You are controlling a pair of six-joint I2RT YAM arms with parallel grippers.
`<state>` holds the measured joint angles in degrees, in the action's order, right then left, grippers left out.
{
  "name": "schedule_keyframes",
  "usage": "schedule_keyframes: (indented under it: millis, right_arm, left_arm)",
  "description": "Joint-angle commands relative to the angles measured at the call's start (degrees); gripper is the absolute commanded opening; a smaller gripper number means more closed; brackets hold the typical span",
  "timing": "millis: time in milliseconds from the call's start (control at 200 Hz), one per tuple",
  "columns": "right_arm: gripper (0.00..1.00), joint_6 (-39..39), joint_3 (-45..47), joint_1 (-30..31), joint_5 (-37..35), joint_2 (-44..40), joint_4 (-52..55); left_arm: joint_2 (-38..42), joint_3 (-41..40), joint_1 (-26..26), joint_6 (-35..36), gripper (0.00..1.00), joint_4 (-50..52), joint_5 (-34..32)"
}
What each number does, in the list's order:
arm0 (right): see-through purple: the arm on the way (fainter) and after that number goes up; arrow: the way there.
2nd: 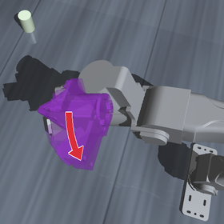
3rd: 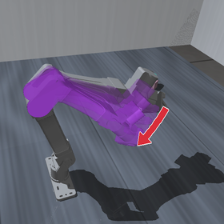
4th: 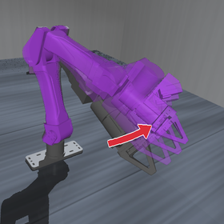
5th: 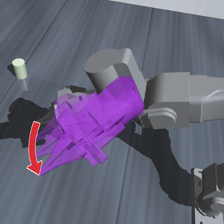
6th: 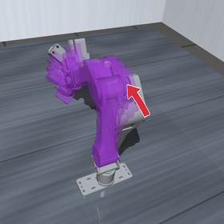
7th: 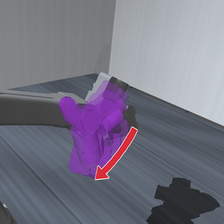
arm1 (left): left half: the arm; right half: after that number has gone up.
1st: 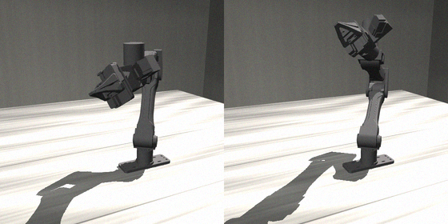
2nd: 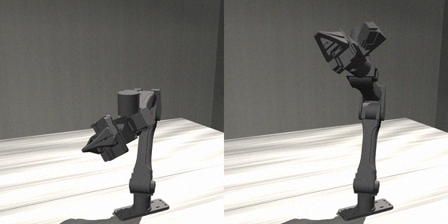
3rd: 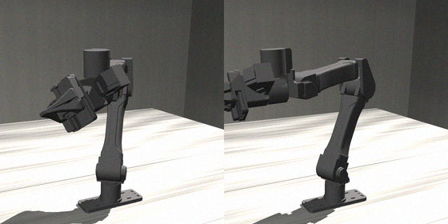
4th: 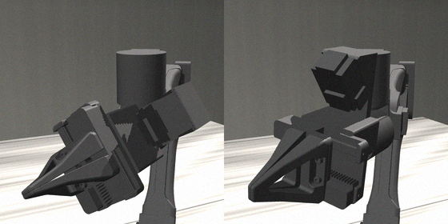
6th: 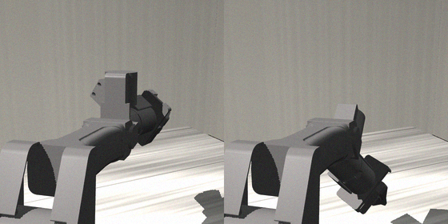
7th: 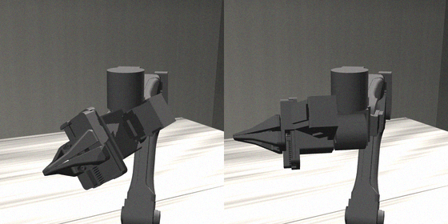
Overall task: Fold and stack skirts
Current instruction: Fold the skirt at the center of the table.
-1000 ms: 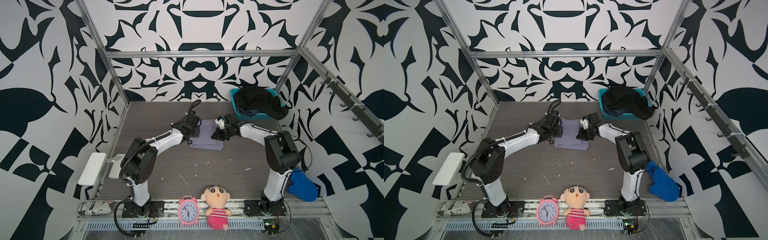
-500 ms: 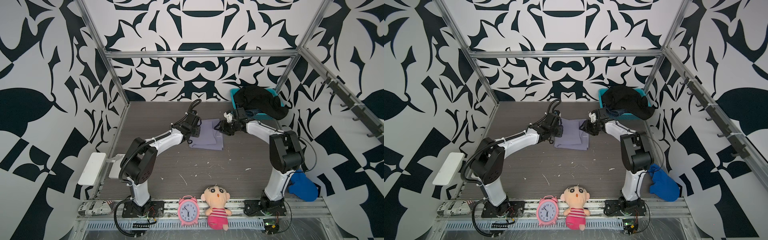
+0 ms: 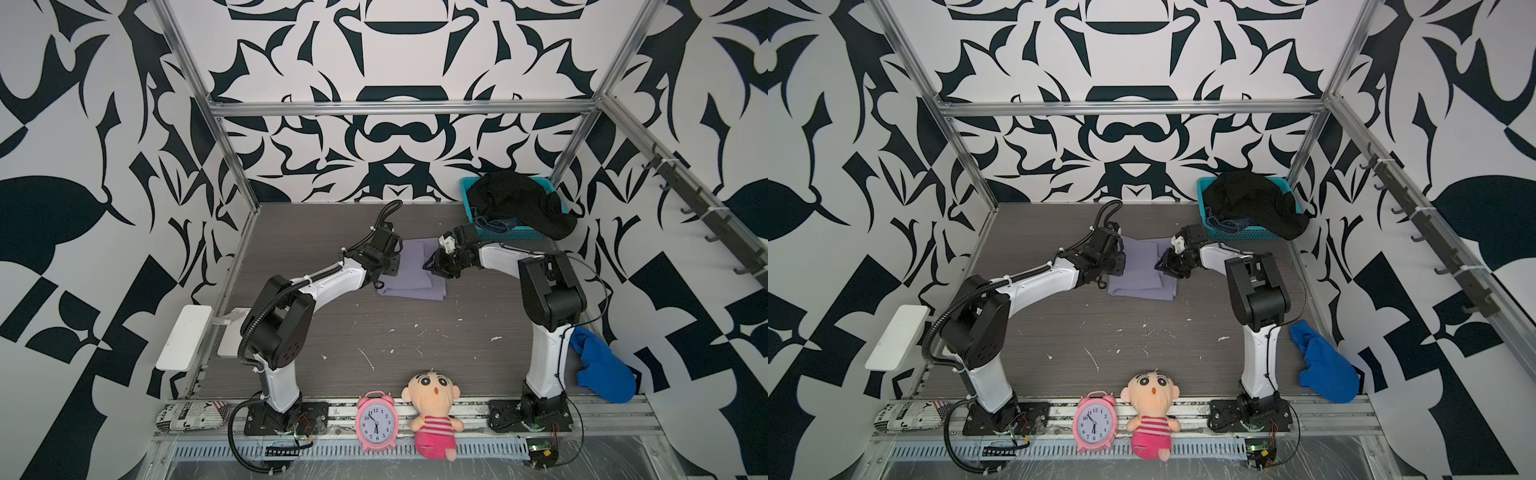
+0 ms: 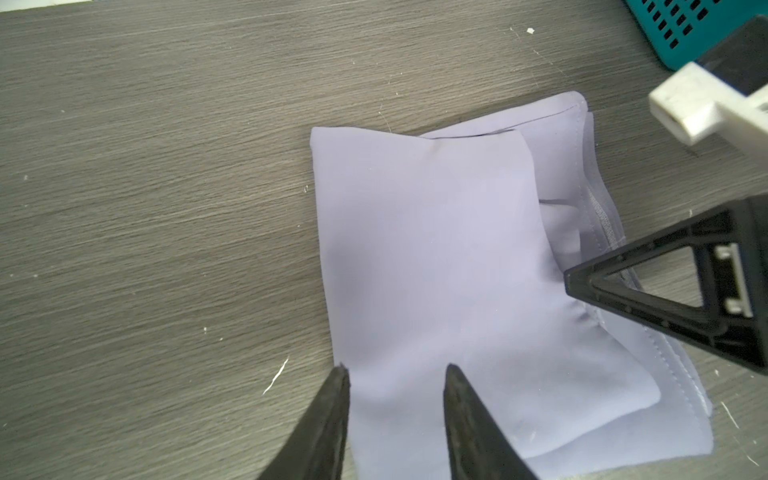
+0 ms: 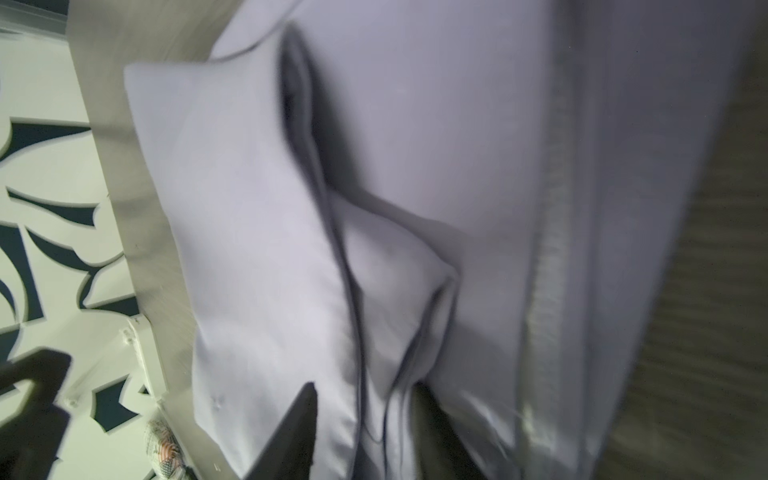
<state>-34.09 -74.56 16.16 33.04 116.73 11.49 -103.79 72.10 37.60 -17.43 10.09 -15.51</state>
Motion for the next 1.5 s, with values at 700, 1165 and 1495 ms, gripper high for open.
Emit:
schedule_keyframes:
  millis: [700, 1165, 1495]
  right_arm:
    - [0.09, -3.3, -2.6, 0.8, 3.0, 1.1, -6.9]
    - [0.51, -7.2, -1.4, 1.8, 8.2, 0.7, -12.1]
    - [0.44, -7.2, -1.2, 2.5, 8.4, 2.6, -12.5]
  left_arm:
    - [1.6, -3.3, -0.2, -0.9, 0.44, -1.1, -1.7]
    - [0.6, -6.8, -3.3, -0.3, 0.49, -6.6, 4.9]
    - [-5.4, -6.2, -0.5, 1.0, 0.37, -9.4, 4.3]
